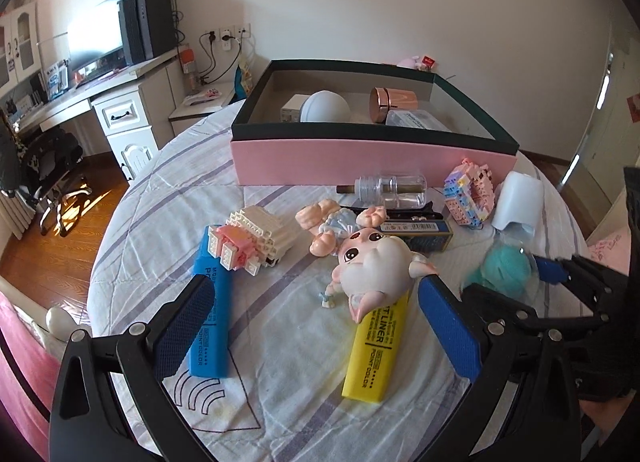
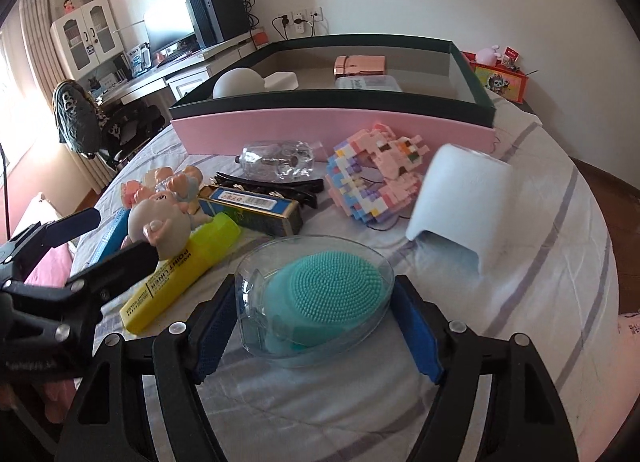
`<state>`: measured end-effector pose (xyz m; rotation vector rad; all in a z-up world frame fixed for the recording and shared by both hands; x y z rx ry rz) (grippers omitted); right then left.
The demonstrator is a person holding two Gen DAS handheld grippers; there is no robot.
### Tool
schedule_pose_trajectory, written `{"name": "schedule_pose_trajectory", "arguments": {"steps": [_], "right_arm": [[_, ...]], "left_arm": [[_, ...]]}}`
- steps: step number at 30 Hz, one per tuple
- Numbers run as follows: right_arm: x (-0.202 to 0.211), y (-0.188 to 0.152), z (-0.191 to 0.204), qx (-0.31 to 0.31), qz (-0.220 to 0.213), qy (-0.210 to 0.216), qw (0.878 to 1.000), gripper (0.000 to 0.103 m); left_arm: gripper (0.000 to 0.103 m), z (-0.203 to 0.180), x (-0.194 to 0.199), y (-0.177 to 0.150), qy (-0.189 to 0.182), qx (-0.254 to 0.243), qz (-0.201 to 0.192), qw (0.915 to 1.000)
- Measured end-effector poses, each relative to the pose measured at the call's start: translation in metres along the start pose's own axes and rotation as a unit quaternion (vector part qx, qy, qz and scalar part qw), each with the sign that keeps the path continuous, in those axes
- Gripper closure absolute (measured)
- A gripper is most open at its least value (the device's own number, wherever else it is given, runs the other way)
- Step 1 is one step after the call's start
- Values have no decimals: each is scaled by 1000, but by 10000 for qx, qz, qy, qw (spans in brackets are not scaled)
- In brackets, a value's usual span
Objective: Organize rigid objects
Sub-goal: 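Grasp the teal face brush case with the right tool while the left tool grasps the doll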
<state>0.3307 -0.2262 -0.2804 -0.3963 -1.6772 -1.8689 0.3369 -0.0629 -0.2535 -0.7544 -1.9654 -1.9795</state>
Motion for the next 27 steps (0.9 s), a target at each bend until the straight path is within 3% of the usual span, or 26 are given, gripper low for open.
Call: {"name": "schedule_pose_trajectory", "arguments": {"steps": [7,10,13,17,18,20,21,27], "right_arm": [[7,-3,-16,-138,-35,138,9998,27],[5,-3,-14,-147,-64,193,9997,27],[5,-4,-15,-168,-103,223,9996,27],[5,-5,-15,-166,-130,237,9995,27],[5,-5,-16,-167,-138,237,9995,27],[4,-5,-15,-145,-159,223,9995,27],[4,-6,-15,-145,-169,220,9995,27],[6,-7,-14,-108,-249,160,9995,27]], "left_arm": [[0,-16,-18,4,-351,475,269,9979],[2,-19,-25,5,-126,385,244,9989],[17,-15,-30,7,88,369,220,9990],[28,-17,-44,7,104,287,339,9990],[39,-18,-45,8,13,314,273,9991],[45,-20,-43,7,-21,284,209,9994],[55,-21,-41,7,-15,192,171,9997],[61,-10,-28,3,-1,142,150,9998]]}}
Point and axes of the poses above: each gripper's, at about its wrist camera, not at the fingertips, and x roughly against the way its jaws point, z to its left, y to its top, the point moved 4 cm from there along -x, roughly the way its jaws point, and after that the axes turned 14 degrees about -z, right-handed, at the moved point
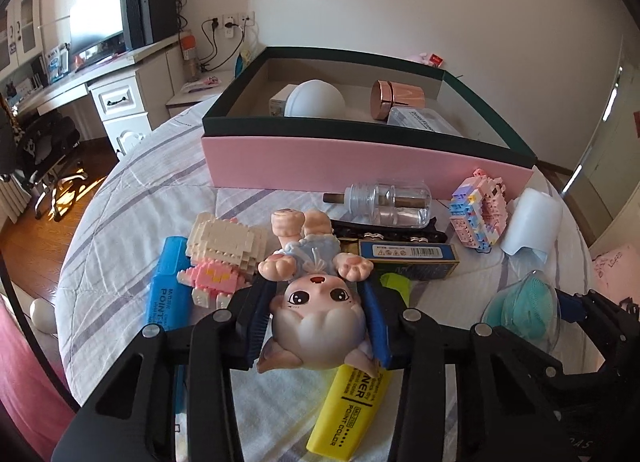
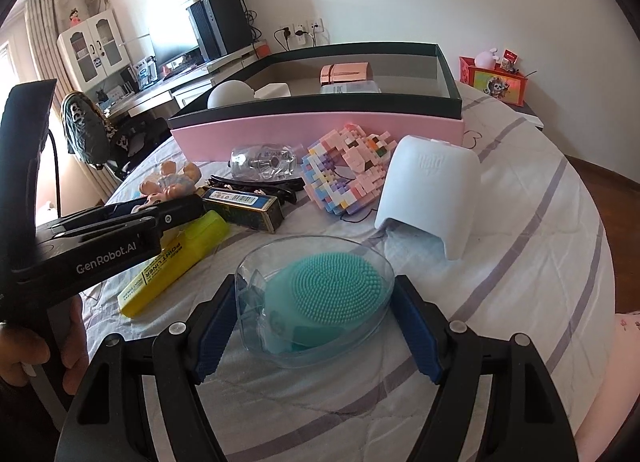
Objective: Organize rigid objects
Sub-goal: 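Carry the brush case over the pink box with the right tool while the left tool carries the doll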
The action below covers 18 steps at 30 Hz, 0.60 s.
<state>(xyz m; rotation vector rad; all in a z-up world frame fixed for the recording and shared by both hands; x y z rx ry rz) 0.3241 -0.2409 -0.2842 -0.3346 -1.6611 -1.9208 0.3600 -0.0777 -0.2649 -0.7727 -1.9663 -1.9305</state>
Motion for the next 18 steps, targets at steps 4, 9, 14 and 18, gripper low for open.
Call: {"name": "schedule_pose_trajectory", "arguments": {"steps": [4,9,14,18], "right_arm": [[7,1,4,-19,-118,4,9999,27],[23,6,20,92,-402,70,9991,28],[41,19,37,282,-723,47,9970,28],[54,29,44,364,-897,11,9953,28]], "left_arm": [[61,4,15,-4,-37,-34,-101,9999],[61,2,46,4,-111,-100,-467,9988],[61,-4,79,15,-190,-247,-887,9956],[61,-9,95,25,-263,-333,-1084,9932]]}}
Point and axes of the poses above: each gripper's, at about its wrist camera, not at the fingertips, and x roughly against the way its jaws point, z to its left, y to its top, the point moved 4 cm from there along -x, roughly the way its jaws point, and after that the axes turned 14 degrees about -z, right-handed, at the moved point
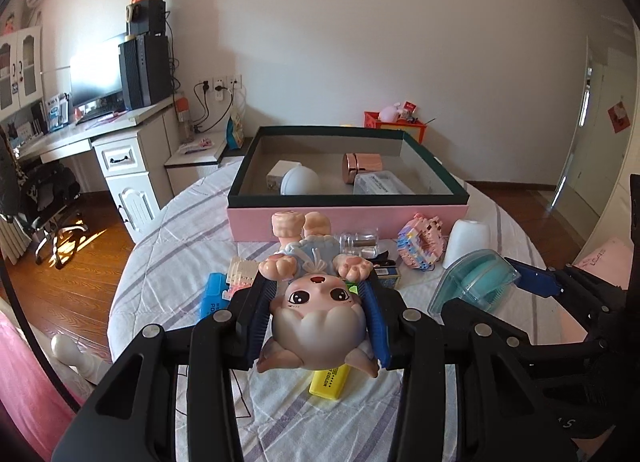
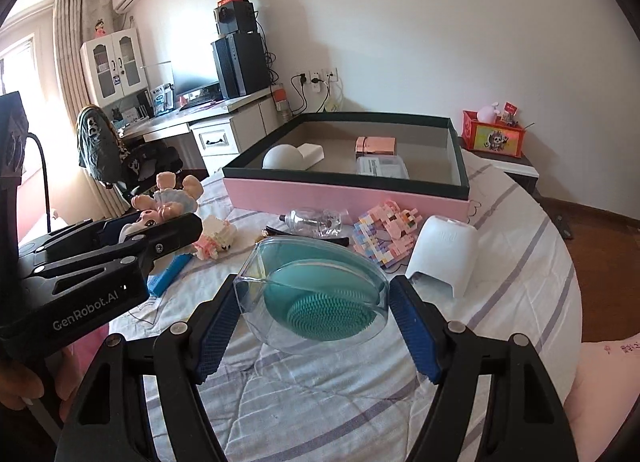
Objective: Organize rigid objects
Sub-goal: 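Carry the brush case over the pink box with the right tool while the left tool carries the doll, then open both tools to drop the items into the pink box and withdraw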
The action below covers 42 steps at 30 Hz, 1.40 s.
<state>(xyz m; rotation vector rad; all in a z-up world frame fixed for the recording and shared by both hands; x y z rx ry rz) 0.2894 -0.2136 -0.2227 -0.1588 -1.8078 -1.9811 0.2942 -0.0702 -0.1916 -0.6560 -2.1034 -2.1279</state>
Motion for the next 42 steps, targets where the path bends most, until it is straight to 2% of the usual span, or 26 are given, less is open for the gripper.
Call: {"name": "schedule_pose_trajectory", "arguments": {"steps": [9,13,17,22,28,33,35,36,39,41,42], "right_arm": [[10,48,4,309,-404,-59,9987,28],[-2,73,1,480,-507,-66,9975,28],[-26,97,-12,611,-518,-165,9967,28],[-78,118,-43,639,-232,-294,9972,28],[-149,109,-83,616,443,-591,9954,28],[-182,93,-96,769,921,-813,9894,28],[-187,90,-100,795,952,-893,9883,28],[-187,91,-101,788,939,-928,9881,28],[-185,93,-103,728,875,-976,9887,27],[-178,95,-104,649,796,-1005,9896,22],[-175,97,-104,614,746,-1018,9901,22]], "left_arm": [[61,-6,-3,36,-205,-170,-261,9993],[61,-6,-26,63,-228,-274,-331,9988],[61,-12,-68,89,-365,-423,-288,9980],[61,-19,-146,103,-538,-414,197,9975],[61,-25,-231,83,-519,-382,1021,9927],[60,-28,-261,62,-357,-475,1417,9881],[60,-29,-266,56,-324,-485,1483,9872],[59,-29,-266,55,-299,-500,1469,9874],[47,-27,-261,56,-239,-412,1361,9896],[35,-24,-249,61,-179,-383,1171,9922],[25,-23,-241,65,-173,-344,1073,9935]]}}
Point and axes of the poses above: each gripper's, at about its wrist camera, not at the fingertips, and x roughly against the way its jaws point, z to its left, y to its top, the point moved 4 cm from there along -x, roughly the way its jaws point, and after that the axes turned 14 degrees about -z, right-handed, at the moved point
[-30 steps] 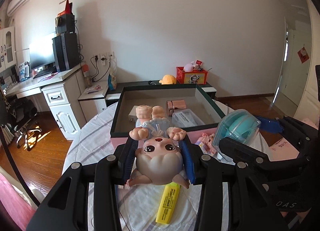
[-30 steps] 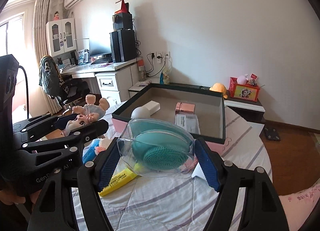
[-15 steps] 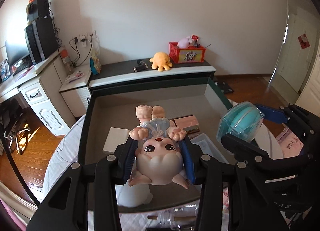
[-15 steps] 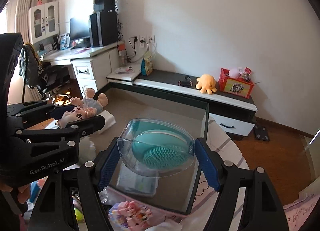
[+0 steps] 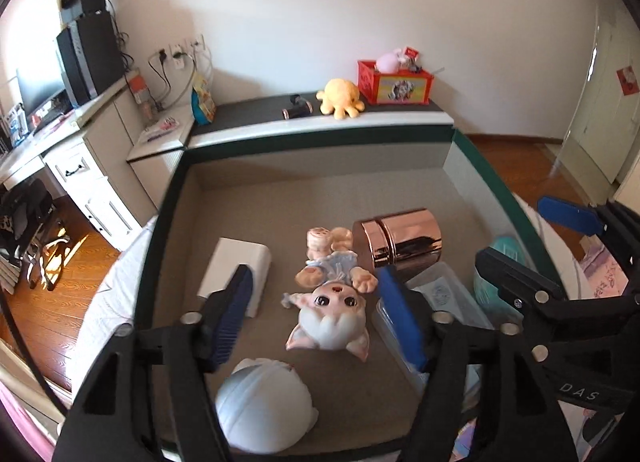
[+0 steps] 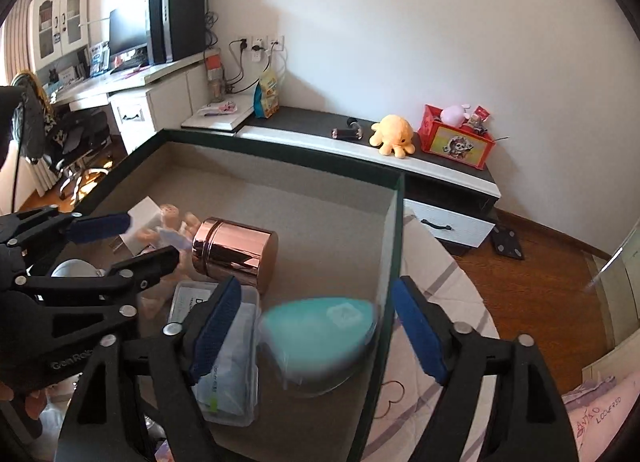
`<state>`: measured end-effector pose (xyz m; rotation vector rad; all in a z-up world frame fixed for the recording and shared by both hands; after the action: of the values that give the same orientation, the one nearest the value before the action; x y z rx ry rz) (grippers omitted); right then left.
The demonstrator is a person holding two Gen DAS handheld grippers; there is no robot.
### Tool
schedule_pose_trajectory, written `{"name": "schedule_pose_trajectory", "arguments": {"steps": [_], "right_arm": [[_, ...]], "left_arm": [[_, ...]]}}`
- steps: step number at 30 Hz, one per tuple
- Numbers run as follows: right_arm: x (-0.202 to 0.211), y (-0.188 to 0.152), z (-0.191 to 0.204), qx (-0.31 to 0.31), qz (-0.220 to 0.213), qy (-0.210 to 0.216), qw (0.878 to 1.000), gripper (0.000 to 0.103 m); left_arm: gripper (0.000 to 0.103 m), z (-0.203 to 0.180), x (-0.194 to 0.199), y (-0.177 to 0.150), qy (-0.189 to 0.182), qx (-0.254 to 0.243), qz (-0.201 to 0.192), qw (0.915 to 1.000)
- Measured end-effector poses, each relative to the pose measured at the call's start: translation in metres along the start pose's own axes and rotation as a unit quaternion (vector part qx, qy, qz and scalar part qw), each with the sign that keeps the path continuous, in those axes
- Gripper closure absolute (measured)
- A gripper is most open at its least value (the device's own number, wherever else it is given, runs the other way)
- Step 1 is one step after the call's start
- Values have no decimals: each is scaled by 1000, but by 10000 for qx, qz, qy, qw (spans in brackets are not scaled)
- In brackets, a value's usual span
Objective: Organize rigid objects
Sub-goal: 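Open both tools to drop the items into the pink box and withdraw, then grasp the yellow highlighter with the left tool while the right tool grasps the white nail lamp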
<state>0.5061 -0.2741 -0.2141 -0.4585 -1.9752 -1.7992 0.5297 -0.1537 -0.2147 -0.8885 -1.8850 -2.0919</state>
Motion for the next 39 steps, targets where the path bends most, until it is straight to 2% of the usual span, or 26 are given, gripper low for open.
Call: {"name": "schedule_pose_trajectory", "arguments": {"steps": [1,6,12,18,24,29,39], "right_arm": [[7,1,-1,-53,-59,30,10000,22],[66,7,1,-381,-593,192,9973,16],[154,5,26,-496,-1322,301,9895,16],[235,-7,63,-439,-1882,278,9808,16],[299,-25,90,-445,-2220,213,9738,16],[338,-37,103,-413,-2428,112,9691,16],[380,-45,114,-357,-2597,28,9650,16]], "left_arm": [[18,5,9,2,5,43,-120,9999],[0,15,80,6,163,100,-845,9962],[0,18,178,-10,356,58,-1649,9856],[0,17,258,-36,851,-51,-2126,9734],[0,20,326,-64,1014,197,-2352,9664],[0,18,369,-78,1134,191,-2584,9592],[0,16,403,-87,1054,215,-2704,9567]]}}
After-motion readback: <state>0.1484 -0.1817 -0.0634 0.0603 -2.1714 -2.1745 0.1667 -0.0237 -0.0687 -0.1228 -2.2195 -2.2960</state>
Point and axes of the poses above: each gripper's, at about its wrist camera, not at the fingertips, and x roughly against the way its jaws point, z to its left, y to its top, the point moved 4 cm from there along -x, roughly the way its jaws point, and after that the axes turned 14 degrees about -z, right-handed, at the moved point
